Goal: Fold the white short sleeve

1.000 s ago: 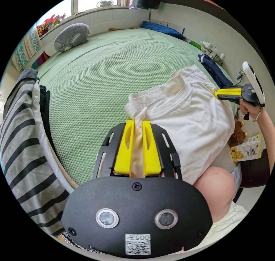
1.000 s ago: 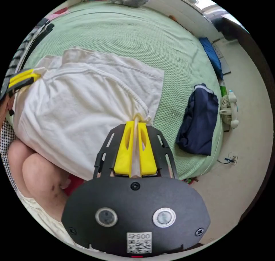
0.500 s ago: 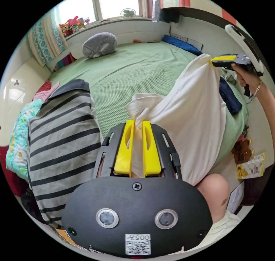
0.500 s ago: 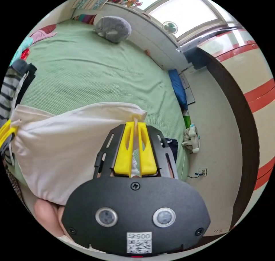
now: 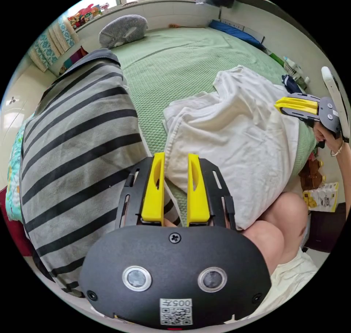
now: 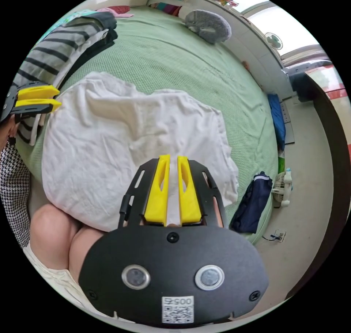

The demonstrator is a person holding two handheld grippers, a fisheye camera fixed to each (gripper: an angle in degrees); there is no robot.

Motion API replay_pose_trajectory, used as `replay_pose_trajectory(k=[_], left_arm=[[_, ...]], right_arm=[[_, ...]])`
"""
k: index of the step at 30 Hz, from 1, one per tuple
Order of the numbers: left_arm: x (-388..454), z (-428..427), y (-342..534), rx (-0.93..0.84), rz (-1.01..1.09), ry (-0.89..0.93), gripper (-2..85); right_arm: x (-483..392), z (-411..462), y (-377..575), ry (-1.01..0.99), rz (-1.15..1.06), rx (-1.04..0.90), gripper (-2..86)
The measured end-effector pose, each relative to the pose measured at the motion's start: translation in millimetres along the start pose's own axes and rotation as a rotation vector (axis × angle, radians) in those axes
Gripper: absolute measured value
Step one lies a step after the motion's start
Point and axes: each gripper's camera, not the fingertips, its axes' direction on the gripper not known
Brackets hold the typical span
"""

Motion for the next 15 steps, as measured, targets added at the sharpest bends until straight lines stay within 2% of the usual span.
replay_pose_trajectory(k=[6,11,15], left_arm=[[18.9,8.6,0.8,-0.032,-0.014,-0.136,1.8],[19.1,-0.4,15.0,0.006,-0.044,-0.013,0.6],[10.1,-16.6,23.5,0.099,-0.095,-0.063,2.8]], right_arm=[[1.7,-14.1,21.1,-0.016,-0.025,0.021,-1.4],[15.7,-24.1,40.3,-0.049,-0.005,0.044,-1.6],[20.6,-23.2,55.6,-0.068,-0.015,0.046,-1.6]])
